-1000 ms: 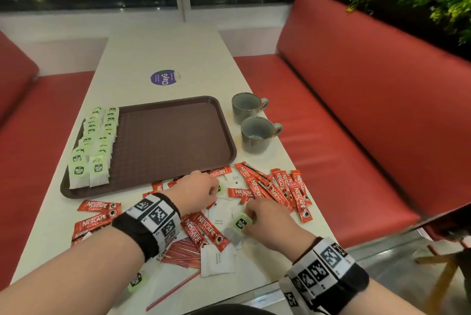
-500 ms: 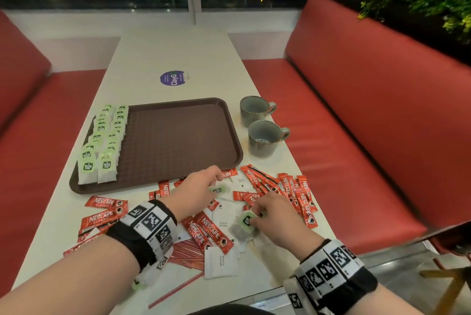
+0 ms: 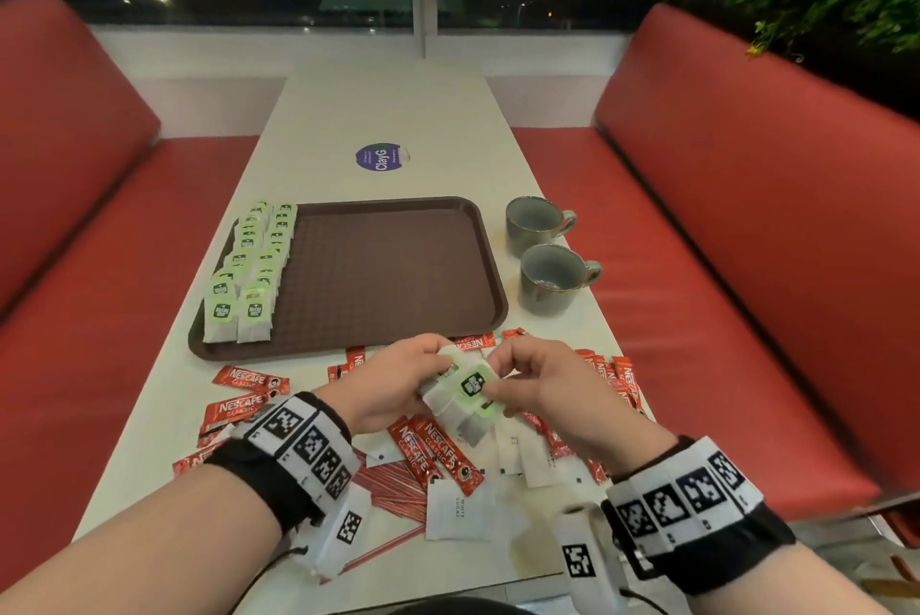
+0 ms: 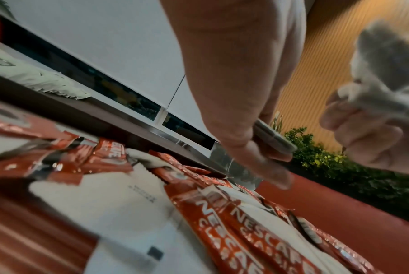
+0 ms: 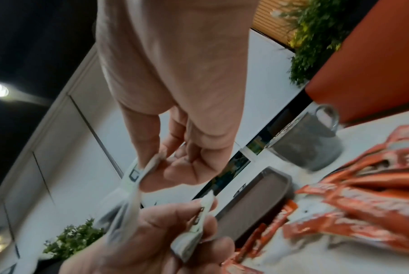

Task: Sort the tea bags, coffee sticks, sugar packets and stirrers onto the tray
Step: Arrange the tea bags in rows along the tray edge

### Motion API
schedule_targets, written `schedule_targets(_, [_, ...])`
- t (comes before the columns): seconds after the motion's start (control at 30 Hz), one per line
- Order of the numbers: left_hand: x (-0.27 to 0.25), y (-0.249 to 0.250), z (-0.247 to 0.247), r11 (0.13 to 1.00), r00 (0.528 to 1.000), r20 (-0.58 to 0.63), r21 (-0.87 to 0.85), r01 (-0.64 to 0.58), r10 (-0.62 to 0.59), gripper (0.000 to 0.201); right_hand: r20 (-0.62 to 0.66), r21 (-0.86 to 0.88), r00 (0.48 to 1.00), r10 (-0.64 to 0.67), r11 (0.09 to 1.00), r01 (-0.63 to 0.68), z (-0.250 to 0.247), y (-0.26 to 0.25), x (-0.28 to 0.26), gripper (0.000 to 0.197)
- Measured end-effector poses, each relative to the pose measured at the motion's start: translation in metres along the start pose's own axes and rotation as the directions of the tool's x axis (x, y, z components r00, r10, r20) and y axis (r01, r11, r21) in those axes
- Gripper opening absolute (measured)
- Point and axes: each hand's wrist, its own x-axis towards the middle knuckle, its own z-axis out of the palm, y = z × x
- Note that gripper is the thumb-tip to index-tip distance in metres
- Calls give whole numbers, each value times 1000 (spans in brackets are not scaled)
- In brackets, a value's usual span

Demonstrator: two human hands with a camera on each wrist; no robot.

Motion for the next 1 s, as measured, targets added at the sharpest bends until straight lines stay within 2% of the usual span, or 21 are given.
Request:
schedule_targets(0.07, [-7, 0, -4, 987, 994, 107, -156, 50, -34, 16, 63, -28, 998, -7, 1000, 9, 9, -12, 10, 19])
schedule_targets(0.17, [-21, -1, -18, 950, 966, 242, -272, 154, -88, 53, 54, -198, 998, -24, 980, 34, 22, -23, 31, 21])
schedule_targets(0.2, [-26, -1, -24, 945, 961, 261, -282, 165, -90, 58, 47, -269, 998, -36, 962, 48, 27, -25, 38, 21])
schedule_targets(0.27, [-37, -2, -36, 935, 959, 279, -323, 145, -53, 50, 67, -358, 996, -57, 931, 77, 39, -30, 50, 19])
schedule_targets(0.37, [-51, -6, -57, 897, 970, 242, -434, 78, 33, 47, 101, -391, 992, -80, 913, 114, 57, -39, 64, 14])
schedule_targets(0.5, [-64, -9, -71, 863, 991, 111, -505, -13, 80, 32, 172, -421, 978, -121, 888, 184, 79, -52, 75, 14])
schedule_targets(0.6, [-69, -11, -77, 826, 998, 6, -561, -53, 69, 23, 238, -482, 966, -101, 851, 208, 99, -56, 77, 12])
schedule_targets(0.7, [-74, -13, -86, 738, 999, 1, -673, -33, 45, 17, 226, -565, 964, -143, 787, 249, 113, -56, 82, 6])
schedule_targets(0.8, [-72, -11, -89, 647, 1000, 27, -762, 28, -11, 18, 144, -619, 978, -148, 758, 206, 121, -50, 86, 13])
schedule_targets(0.9, [-62, -17, -98, 548, 997, 4, -835, 43, -71, 17, 16, -584, 977, -213, 791, 182, 127, -43, 84, 21])
schedule_targets(0.97, [-55, -19, -104, 498, 995, -22, -867, 27, -93, 14, 56, -548, 954, -293, 790, 275, 130, -42, 78, 27])
schedule_targets(1.0, [-55, -18, -105, 499, 994, -33, -867, 25, -107, 9, 125, -571, 940, -317, 752, 329, 133, -42, 75, 33])
